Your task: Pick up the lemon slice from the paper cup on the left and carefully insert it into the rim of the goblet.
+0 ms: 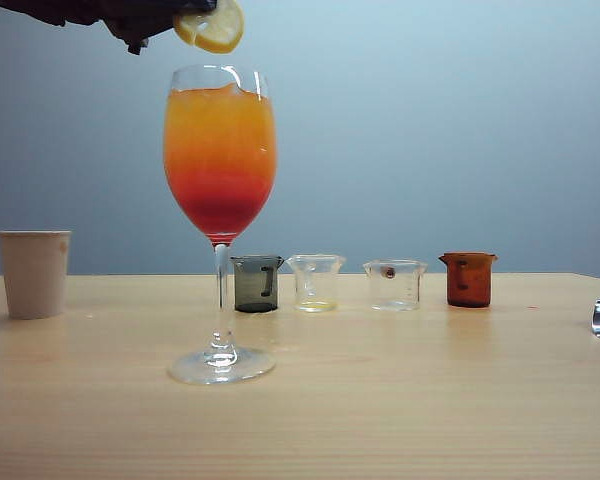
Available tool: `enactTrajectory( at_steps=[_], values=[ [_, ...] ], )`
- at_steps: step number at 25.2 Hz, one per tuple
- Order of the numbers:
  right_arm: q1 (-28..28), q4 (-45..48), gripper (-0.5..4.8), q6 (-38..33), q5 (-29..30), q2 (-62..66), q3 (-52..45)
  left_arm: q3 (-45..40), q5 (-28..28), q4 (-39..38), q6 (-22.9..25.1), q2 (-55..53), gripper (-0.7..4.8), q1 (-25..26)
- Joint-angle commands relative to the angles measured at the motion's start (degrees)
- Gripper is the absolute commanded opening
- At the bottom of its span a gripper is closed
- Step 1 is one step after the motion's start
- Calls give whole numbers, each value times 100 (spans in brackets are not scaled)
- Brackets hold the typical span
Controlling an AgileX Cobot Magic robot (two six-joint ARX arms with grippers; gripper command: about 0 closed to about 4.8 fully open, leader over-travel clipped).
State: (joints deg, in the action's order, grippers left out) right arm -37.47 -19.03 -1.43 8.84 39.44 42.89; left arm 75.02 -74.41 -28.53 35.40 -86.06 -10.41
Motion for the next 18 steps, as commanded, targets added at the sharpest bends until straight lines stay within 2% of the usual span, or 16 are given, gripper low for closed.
enactTrajectory(
  at_steps=[1,5,7,11,14,18],
  values=[
    [-2,61,-6,15,13,-13,17,11,28,-142,-7,31,-6,-63],
    [-2,42,-6,15,15,-15,20,11,70,-476,31,76,-6,-173],
    [-2,-9,-6,15,15,-17,20,11,133,-914,417,177,-6,-175],
    [-2,-55,-6,15,17,-20,20,9,136,-1257,533,391,-6,-173],
    [-2,-48,-6,15,17,-15,20,-55,133,-1250,623,546,-6,-173],
    [-2,-50,-6,15,20,-15,20,-289,136,-861,557,616,-6,-181]
  ],
)
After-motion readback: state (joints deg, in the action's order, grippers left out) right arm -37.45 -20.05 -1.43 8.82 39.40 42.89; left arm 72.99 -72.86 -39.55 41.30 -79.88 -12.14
